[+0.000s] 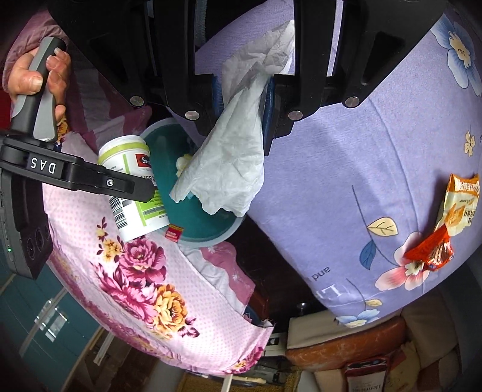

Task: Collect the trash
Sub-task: 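Carry the tissue and pill bottle over the teal bin and release both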

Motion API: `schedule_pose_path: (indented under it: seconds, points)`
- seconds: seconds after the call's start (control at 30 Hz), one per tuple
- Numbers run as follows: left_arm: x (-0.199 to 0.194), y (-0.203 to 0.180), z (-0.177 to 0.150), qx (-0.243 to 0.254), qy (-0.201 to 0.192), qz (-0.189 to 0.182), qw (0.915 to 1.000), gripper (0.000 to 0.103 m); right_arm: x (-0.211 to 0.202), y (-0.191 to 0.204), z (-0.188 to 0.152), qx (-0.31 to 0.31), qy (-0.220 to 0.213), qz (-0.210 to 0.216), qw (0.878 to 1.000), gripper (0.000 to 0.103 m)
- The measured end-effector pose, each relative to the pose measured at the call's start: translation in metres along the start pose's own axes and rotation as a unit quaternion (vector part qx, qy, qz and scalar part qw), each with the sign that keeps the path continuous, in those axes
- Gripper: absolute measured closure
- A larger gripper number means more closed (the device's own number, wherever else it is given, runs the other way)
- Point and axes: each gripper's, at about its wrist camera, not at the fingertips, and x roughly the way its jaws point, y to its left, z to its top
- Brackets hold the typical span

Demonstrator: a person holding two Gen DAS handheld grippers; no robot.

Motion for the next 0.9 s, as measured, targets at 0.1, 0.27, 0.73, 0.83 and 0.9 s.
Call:
schedule_pose_path:
  seconds: [0.1, 0.27, 0.73, 0.83, 0.9]
  points:
    - [0.004, -0.02, 0.009, 0.021, -0.001, -0.003, 0.9998, 0.08, -0.012, -0.02, 0.0, 0.019, -0.015, -0.003, 1.0, 0.047]
    - [0.017, -0.042, 0.017, 0.039, 0.009, -0.007, 0.9992, 0.08, -0.023, -0.046, 0.001, 0.041, -0.027, -0.015, 0.999, 0.047]
    - [0.055, -0.07, 0.026, 0.055, 0.042, -0.011, 0.9976, 0.072, -0.019, -0.082, 0.001, 0.073, -0.019, -0.019, 0.997, 0.047]
    - [0.056, -0.073, 0.029, 0.056, 0.035, -0.006, 0.9978, 0.047, -0.02, -0.084, 0.002, 0.074, -0.018, -0.021, 0.997, 0.047]
    - [0.055, -0.075, 0.029, 0.059, 0.029, -0.001, 0.9978, 0.035, -0.02, -0.085, 0.002, 0.074, -0.018, -0.023, 0.997, 0.047]
